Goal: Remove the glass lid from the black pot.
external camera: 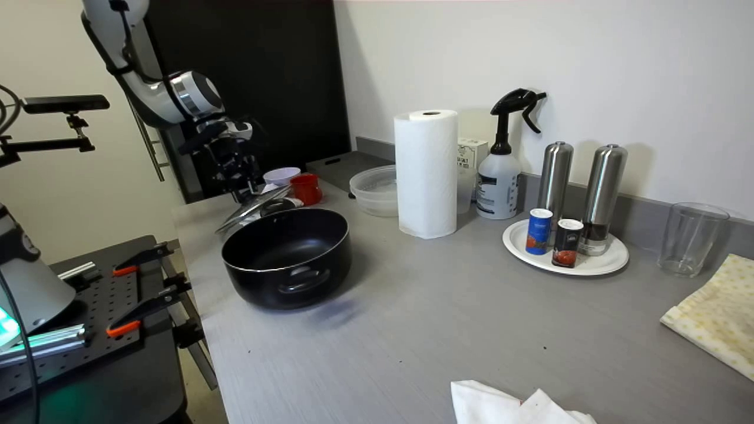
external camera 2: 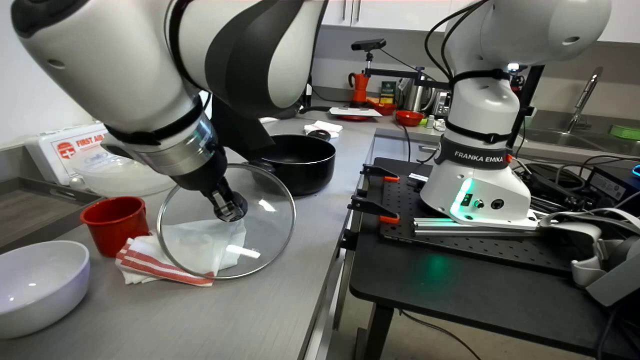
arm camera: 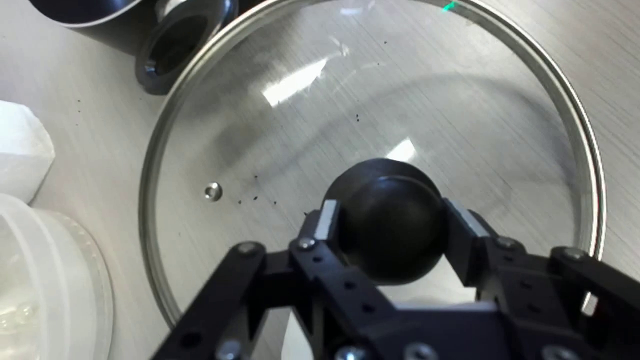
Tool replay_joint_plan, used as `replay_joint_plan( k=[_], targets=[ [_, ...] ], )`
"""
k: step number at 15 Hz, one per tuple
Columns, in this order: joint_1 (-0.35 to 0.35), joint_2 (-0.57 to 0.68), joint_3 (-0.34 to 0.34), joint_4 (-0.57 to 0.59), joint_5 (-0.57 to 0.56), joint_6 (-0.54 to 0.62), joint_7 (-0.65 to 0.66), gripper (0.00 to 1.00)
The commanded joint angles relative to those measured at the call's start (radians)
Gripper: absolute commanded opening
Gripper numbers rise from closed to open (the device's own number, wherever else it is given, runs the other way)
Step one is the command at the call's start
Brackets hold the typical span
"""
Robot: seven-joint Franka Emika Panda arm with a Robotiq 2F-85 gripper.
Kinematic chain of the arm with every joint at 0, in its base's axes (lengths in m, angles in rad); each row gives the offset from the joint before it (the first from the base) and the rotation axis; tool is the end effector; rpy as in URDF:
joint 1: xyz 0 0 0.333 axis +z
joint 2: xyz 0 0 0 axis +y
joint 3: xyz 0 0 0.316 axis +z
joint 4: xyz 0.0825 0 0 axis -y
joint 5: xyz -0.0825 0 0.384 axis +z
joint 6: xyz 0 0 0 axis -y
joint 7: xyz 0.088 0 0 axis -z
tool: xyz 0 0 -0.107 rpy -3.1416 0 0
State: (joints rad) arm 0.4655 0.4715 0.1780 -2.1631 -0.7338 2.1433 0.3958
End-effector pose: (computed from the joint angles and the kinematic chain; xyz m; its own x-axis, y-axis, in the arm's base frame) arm 0.4246 0.2889 0.1524 0.7084 0.6063 -0.3614 0.7027 -0.5578 0.4416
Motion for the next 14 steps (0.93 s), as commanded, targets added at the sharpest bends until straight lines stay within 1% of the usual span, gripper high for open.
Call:
replay_joint_plan(
  k=[1,4,7,8,9,12,13,14],
  targets=[
    [0.035,0.083,-0.011,0.062,-0.068,-0.03,0.067,0.27],
    [0.034,0.109,-0.01,0.084,-0.084,-0.041,0.064,0.27],
    [0.025,0.134,-0.01,0.103,-0.068,-0.039,0.062,0.27],
    [0.024,0.137,-0.01,0.108,-0.065,-0.037,0.064,0.73],
    [0.022,0.136,-0.01,0.111,-0.061,-0.037,0.065,0.77],
    [0.019,0.122,-0.009,0.1,-0.062,-0.027,0.068,0.98],
    [0.018,0.11,-0.008,0.089,-0.063,-0.02,0.072,1.0],
    [0.016,0.101,-0.006,0.082,-0.06,-0.016,0.074,1.0]
  ],
)
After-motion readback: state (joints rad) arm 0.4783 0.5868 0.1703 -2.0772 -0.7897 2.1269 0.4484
